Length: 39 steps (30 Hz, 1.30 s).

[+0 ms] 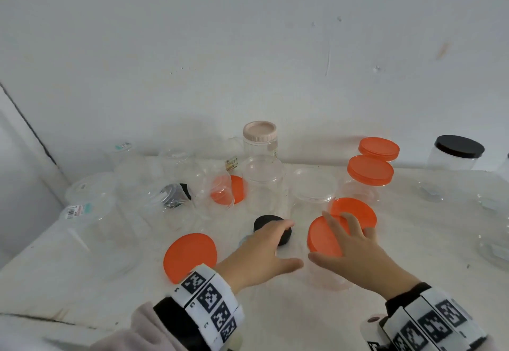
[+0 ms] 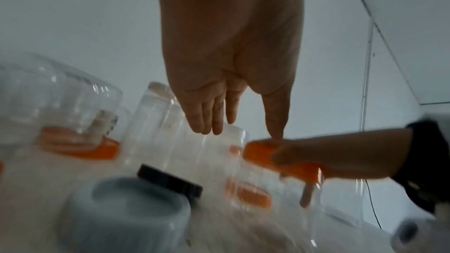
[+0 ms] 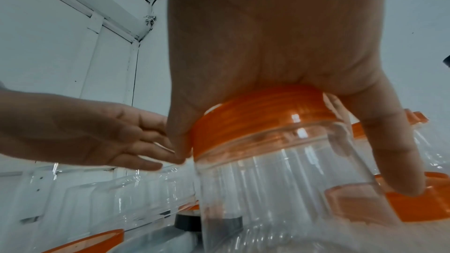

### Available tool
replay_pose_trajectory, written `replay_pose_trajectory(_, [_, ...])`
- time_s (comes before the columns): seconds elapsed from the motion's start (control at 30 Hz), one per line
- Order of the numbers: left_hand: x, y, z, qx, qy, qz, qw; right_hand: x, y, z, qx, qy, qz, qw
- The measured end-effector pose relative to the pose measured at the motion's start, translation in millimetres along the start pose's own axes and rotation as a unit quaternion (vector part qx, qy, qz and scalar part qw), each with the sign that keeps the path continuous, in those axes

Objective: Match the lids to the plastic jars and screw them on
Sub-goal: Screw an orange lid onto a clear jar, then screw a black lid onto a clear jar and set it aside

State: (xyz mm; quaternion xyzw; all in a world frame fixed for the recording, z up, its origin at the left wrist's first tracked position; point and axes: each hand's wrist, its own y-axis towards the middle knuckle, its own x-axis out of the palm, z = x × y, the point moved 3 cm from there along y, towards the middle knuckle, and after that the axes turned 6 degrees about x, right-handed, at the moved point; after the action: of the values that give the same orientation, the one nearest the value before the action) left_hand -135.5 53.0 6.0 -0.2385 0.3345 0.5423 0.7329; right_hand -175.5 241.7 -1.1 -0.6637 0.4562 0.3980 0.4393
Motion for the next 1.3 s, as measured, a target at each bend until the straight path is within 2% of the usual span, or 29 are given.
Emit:
replay_pose_trajectory(0.13, [-62, -19, -7, 0.013, 0.04, 0.087, 0.995, 0, -2, 1, 0.001, -0.004, 0.002, 1.0])
replay_pose_trajectory(0.3, [-137, -43, -23, -0.018, 0.111, 0.218, 0.969, 0, -7, -1, 0.01, -0.025, 0.009, 1.0])
replay_pose_trajectory(0.43, [-176, -71, -46, -0.052, 0.191, 0.272, 0.942, 2, -8, 1, 0.004, -0.031, 0.019, 0.999])
replay_pose_trajectory(0.53, [-196, -97, -71, -0.109, 0.227, 0.297, 0.921, 1, -8, 4, -0.001, -0.013, 0.008, 1.0])
replay_pose_trajectory(0.57, [-200, -105, -80, -0.134, 0.235, 0.302, 0.914, -3, -13, -1, -0.001, -0.056, 0.004, 0.998])
replay_pose_trajectory(0.6, [-204, -113, -89, -0.16, 0.243, 0.302, 0.908, -6, -15, -9, -0.045, -0.107, 0.013, 0.993])
replay_pose_trajectory(0.63, [-205, -120, -97, -0.187, 0.253, 0.296, 0.902, -8, -19, -15, -0.054, -0.15, -0.013, 0.987])
replay_pose_trajectory(0.67, [-206, -127, -105, -0.212, 0.261, 0.285, 0.898, -12, -19, -19, -0.083, -0.195, 0.009, 0.977])
replay_pose_trajectory(0.73, [-204, -137, -117, -0.252, 0.256, 0.266, 0.895, -13, -23, -21, -0.058, -0.168, -0.001, 0.984])
replay_pose_trajectory(0.8, [-200, -143, -126, -0.275, 0.226, 0.261, 0.897, -6, -18, -9, -0.01, -0.035, 0.008, 0.999])
replay_pose_trajectory(0.87, [-196, -147, -132, -0.281, 0.194, 0.27, 0.9, 0, -12, 1, -0.004, 0.047, 0.02, 0.999])
replay_pose_trajectory(1.03, [-191, -146, -146, -0.27, 0.168, 0.299, 0.9, -2, -9, 0, 0.008, 0.034, 0.011, 0.999])
replay_pose_trajectory(1.3, [-186, -143, -158, -0.243, 0.197, 0.35, 0.883, -15, -13, 17, -0.043, 0.065, -0.049, 0.996])
